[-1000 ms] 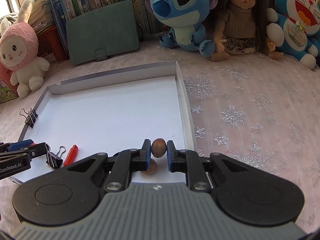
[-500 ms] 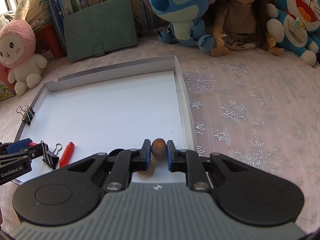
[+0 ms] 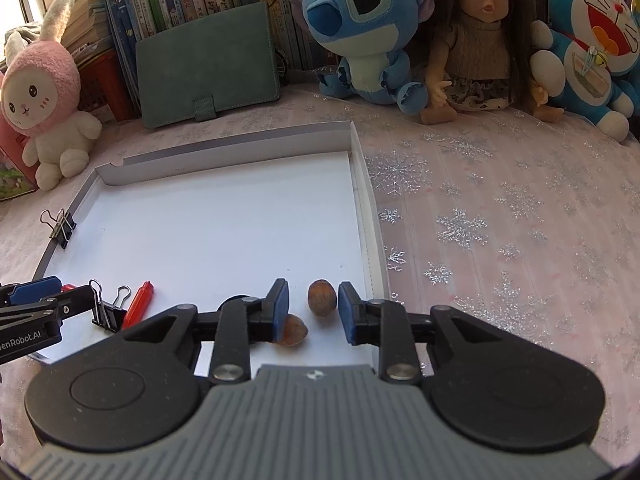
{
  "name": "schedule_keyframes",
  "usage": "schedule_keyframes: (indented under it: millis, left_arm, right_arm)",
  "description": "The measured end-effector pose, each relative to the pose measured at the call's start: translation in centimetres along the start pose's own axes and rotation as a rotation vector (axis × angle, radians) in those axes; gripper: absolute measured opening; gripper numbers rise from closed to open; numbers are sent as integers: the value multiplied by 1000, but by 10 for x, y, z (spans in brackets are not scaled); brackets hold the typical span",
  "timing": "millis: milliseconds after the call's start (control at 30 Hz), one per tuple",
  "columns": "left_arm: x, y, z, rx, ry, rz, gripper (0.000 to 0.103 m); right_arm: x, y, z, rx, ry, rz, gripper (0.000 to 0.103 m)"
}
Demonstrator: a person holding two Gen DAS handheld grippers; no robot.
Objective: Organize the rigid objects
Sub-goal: 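Carry the red tube and nut into the tray and open both tools, then withdraw both tools from the tray toward the remaining black pucks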
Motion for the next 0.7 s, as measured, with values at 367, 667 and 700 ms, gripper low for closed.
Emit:
schedule_keyframes:
  millis: [367, 667, 700]
  left_arm:
    - [-39, -10, 1, 3, -29, 81, 77]
    - [-79, -34, 4, -1, -95, 161, 85]
    - [-82, -38, 5, -2, -103, 163, 85]
  right_arm:
    - [-33, -6, -5, -52, 58, 81, 69]
    - [-67, -27, -21, -155, 106, 180, 85]
    - [-71, -31, -23, -162, 116, 188, 86]
Point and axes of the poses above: each gripper's, at about its wrist camera, not at the fingertips, and x roughly the way its jaws point, z to its right, y to its top, the point moved 2 cm from there along x, roughly the way its jaws point
